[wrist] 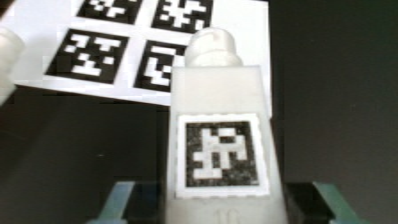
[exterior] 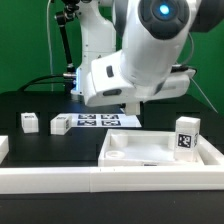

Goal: Assemble square table

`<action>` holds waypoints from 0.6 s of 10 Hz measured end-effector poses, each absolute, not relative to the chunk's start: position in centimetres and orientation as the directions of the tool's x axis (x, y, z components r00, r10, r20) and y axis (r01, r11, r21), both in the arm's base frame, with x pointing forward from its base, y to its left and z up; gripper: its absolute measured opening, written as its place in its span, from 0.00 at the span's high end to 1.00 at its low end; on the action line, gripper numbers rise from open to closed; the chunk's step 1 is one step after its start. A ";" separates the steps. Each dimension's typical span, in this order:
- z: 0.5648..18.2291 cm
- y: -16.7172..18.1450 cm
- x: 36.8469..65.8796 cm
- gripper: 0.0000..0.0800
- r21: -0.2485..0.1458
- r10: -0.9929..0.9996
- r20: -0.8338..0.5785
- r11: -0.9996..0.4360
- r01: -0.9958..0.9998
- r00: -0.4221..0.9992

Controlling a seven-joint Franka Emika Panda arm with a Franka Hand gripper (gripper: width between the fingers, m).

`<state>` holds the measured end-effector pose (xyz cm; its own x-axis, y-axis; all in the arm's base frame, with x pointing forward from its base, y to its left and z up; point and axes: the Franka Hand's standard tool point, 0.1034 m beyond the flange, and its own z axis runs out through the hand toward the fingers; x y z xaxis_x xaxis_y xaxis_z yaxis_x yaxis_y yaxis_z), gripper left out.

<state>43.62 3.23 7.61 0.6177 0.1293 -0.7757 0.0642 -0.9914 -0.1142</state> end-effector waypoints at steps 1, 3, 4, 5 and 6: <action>8.1 2.9 43.9 0.64 -0.115 0.125 -0.769 -0.992 0.056 0.627; 7.7 2.9 44.1 0.64 -0.113 0.125 -0.753 -0.992 0.060 0.646; 7.4 2.9 44.9 0.64 -0.108 0.123 -0.711 -0.992 0.066 0.693; 7.8 2.6 45.4 0.64 -0.117 0.141 -0.657 -0.989 0.085 0.741; 8.7 1.9 46.4 0.64 -0.133 0.162 -0.621 -0.986 0.101 0.767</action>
Offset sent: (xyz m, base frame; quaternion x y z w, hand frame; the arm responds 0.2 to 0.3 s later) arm 0.0000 0.0000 0.0000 0.0000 0.1296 0.0000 0.9916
